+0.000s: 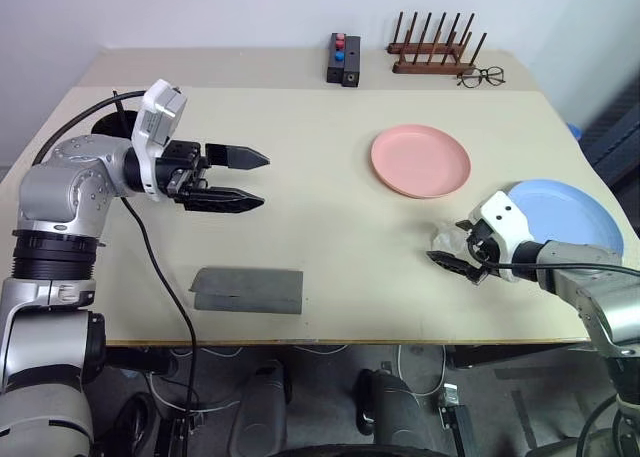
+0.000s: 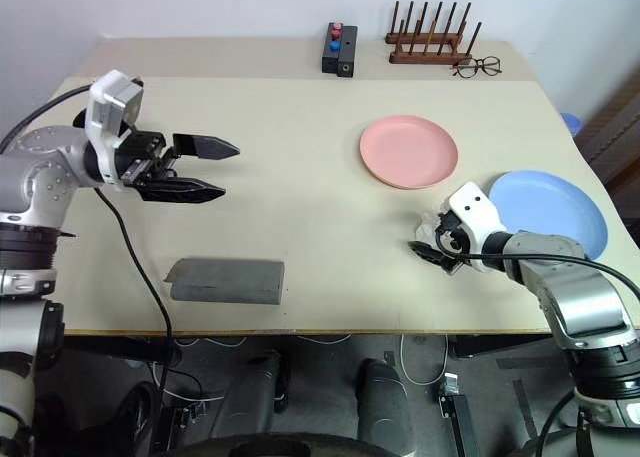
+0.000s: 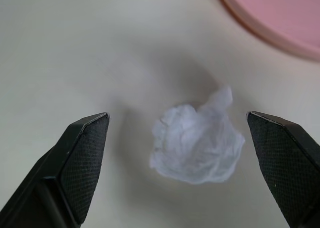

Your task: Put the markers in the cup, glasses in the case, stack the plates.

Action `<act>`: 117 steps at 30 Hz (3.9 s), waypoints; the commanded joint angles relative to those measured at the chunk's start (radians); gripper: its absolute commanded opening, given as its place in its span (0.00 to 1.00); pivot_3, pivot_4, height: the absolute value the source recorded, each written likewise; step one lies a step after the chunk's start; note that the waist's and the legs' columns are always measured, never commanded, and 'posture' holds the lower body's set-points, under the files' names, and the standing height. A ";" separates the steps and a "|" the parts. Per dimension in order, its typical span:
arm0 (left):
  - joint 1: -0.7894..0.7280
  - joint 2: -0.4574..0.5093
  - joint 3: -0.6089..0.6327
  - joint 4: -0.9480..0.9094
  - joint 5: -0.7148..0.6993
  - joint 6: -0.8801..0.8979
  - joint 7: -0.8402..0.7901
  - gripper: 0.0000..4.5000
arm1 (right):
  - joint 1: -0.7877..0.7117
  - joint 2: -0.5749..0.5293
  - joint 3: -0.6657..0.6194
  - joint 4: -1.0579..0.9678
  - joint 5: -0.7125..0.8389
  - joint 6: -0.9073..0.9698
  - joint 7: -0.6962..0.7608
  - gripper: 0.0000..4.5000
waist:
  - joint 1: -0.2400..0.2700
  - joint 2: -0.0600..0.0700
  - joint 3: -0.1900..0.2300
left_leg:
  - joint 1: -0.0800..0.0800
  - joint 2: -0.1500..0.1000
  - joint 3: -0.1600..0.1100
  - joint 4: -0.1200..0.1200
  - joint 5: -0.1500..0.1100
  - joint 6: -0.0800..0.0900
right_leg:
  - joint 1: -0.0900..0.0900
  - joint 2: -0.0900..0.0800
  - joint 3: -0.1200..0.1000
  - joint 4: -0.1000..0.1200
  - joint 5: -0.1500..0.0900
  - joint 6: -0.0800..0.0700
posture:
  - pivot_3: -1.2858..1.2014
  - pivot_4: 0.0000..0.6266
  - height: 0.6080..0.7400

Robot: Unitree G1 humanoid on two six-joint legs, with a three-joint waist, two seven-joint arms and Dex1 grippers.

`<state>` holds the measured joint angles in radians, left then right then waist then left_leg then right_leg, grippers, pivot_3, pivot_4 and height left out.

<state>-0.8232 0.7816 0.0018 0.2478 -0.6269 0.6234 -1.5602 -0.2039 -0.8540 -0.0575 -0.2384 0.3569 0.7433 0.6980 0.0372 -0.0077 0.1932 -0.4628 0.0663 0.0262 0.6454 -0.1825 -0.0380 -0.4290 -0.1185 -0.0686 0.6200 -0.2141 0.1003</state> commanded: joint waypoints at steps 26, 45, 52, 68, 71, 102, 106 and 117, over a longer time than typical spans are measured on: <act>0.025 -0.004 0.051 -0.039 -0.014 -0.047 -0.008 1.00 | 0.009 -0.099 -0.141 0.283 -0.109 -0.034 -0.026 0.36 | 0.000 0.000 0.000 | 0.001 0.000 0.000 0.000 0.000 0.000 | 0.001 0.000 0.001 -0.001 -0.001 0.001 | 0.52 0.24 1.00; 0.024 -0.027 0.063 -0.029 -0.013 -0.103 0.033 1.00 | -0.444 0.108 -0.057 0.537 -0.196 -0.349 -0.105 0.00 | -0.033 0.000 0.000 | 0.001 0.000 0.000 -0.002 0.000 0.000 | 0.000 0.001 0.001 0.000 0.001 0.001 | 0.52 0.24 1.00; 0.033 -0.017 0.078 -0.055 -0.026 -0.088 0.052 1.00 | -0.556 0.302 0.084 0.595 -0.266 -0.468 -0.099 0.00 | -0.048 0.000 0.000 | 0.001 0.000 0.000 -0.003 0.000 0.000 | 0.000 0.001 0.001 0.001 0.002 0.005 | 0.52 0.24 1.00; 0.100 0.009 0.108 -0.116 -0.044 -0.057 0.075 1.00 | -0.530 0.359 0.100 0.615 -0.214 -0.452 0.047 0.79 | -0.051 0.000 0.000 | 0.002 -0.001 0.000 -0.003 0.000 0.000 | 0.000 0.001 0.002 0.002 0.001 0.005 | 0.52 0.24 1.00; 0.093 0.004 0.103 -0.112 -0.044 -0.059 0.074 1.00 | -0.532 0.348 0.002 0.562 -0.129 -0.410 0.039 0.99 | -0.048 0.000 0.000 | 0.002 -0.001 0.000 -0.003 0.000 0.000 | 0.000 0.001 0.002 0.002 0.001 0.005 | 0.52 0.24 1.00; 0.098 0.030 0.092 -0.104 -0.005 -0.133 0.021 1.00 | -0.272 0.081 -0.087 0.201 0.030 0.013 0.110 0.01 | -0.028 0.001 0.000 | 0.002 0.000 0.001 -0.003 0.000 0.000 | -0.001 0.001 0.002 0.000 0.000 0.001 | 0.52 0.24 1.00; 0.099 0.022 0.099 -0.115 -0.016 -0.125 0.039 1.00 | -0.472 0.111 -0.150 0.272 0.096 -0.020 0.104 0.01 | -0.029 0.002 0.000 | 0.002 0.000 0.001 -0.003 0.000 0.000 | -0.001 0.001 0.003 0.001 0.000 0.001 | 0.52 0.24 1.00; 0.078 0.015 0.120 -0.127 -0.015 -0.107 0.114 1.00 | -0.745 0.312 0.069 1.018 -0.265 -0.538 -0.091 0.43 | -0.031 0.001 0.000 | 0.001 -0.001 0.001 -0.004 0.001 0.000 | -0.001 0.001 0.003 0.000 0.001 0.004 | 0.52 0.24 1.00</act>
<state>-0.7304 0.7818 0.0761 0.1531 -0.6232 0.5188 -1.4574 -0.9150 -0.5341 0.0014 0.7148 0.1531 0.2967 0.6527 0.0066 -0.0064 0.1935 -0.4619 0.0654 0.0274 0.6404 -0.1819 -0.0384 -0.4302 -0.1176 -0.0659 0.6197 -0.2129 0.1045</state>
